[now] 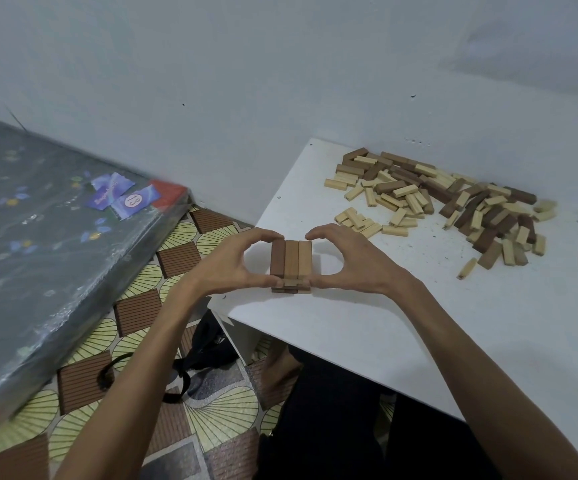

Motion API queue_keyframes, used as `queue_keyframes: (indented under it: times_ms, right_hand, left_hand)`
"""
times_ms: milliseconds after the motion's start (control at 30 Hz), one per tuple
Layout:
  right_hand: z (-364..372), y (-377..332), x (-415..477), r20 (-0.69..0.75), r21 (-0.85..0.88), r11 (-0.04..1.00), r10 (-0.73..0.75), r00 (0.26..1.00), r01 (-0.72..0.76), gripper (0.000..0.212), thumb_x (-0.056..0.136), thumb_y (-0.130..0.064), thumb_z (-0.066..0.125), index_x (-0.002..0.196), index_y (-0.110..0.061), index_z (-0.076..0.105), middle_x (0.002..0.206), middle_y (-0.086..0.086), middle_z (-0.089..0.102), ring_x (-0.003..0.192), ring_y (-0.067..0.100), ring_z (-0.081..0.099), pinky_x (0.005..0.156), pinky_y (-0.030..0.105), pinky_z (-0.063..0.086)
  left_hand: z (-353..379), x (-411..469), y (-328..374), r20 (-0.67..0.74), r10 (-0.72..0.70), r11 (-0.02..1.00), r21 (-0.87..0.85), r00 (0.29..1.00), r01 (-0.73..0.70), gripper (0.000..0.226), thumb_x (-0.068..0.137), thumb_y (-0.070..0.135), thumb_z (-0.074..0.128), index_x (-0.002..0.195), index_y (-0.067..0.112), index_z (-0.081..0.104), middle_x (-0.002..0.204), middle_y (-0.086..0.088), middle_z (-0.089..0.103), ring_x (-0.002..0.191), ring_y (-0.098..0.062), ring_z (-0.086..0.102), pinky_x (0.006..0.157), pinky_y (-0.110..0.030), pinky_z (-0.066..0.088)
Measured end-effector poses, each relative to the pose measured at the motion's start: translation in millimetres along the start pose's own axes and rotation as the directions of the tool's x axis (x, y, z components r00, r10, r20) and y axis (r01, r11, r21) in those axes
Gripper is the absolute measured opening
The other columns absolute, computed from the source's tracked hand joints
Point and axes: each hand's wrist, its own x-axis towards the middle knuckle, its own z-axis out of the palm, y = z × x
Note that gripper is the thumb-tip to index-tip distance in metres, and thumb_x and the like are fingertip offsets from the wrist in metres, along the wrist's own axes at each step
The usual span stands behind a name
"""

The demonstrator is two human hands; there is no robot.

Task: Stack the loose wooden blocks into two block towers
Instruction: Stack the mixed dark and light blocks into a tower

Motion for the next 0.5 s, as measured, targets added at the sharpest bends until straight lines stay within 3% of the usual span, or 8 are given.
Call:
queue_keyframes:
  times_ms: [133,233,367,500]
  right_hand:
    - [-3.4,-4.4,-3.4,0.0,0.009,0.999,0.036,0.999,-0.036,0.088,0.07,-0.066,0.081,0.144,-0.038,0.043,0.146,-0.024,0.041,0.135,0.002,0.038,0.105,0.031,0.039]
    - [-9.3,-2.8,-7.2,-0.029,0.014,0.999,0.037,0.999,-0.036,0.085,0.072,-0.069,0.078,0.144,-0.04,0.043,0.146,-0.026,0.041,0.135,0.0,0.038,0.107,0.031,0.039]
    - [-22.6,-1.2,-16.9,-0.053,-0.023,0.999,0.033,0.998,-0.034,0.075,0.076,-0.073,0.071,0.14,-0.042,0.047,0.141,-0.027,0.046,0.13,-0.002,0.042,0.103,0.029,0.04]
    - [-43.1,12.4,-35.4,-0.099,-0.077,0.995,0.048,0.994,-0.056,0.05,0.085,-0.064,0.068,0.128,-0.041,0.056,0.125,-0.028,0.058,0.113,-0.003,0.055,0.093,0.035,0.052]
  left_hand:
    - [-1.5,-3.8,3.0,0.002,-0.014,1.0,-0.001,1.0,0.014,0.09,0.067,0.054,0.092,0.145,0.035,0.051,0.144,0.02,0.054,0.135,0.001,0.048,0.115,-0.037,0.041]
    - [-5.4,-5.1,12.5,-0.002,0.008,1.0,0.001,1.0,-0.008,0.095,0.066,0.058,0.091,0.148,0.037,0.046,0.146,0.02,0.051,0.137,0.002,0.045,0.115,-0.035,0.039]
    - [-9.0,0.9,31.4,0.004,0.042,0.998,0.046,0.999,-0.042,0.088,0.074,0.062,0.083,0.149,0.036,0.045,0.148,0.022,0.048,0.138,0.003,0.042,0.116,-0.033,0.037]
    - [-1.8,20.2,62.9,-0.008,0.115,0.986,0.125,0.993,-0.113,0.07,0.082,0.067,0.07,0.14,0.033,0.055,0.143,0.019,0.056,0.133,-0.001,0.049,0.112,-0.03,0.041]
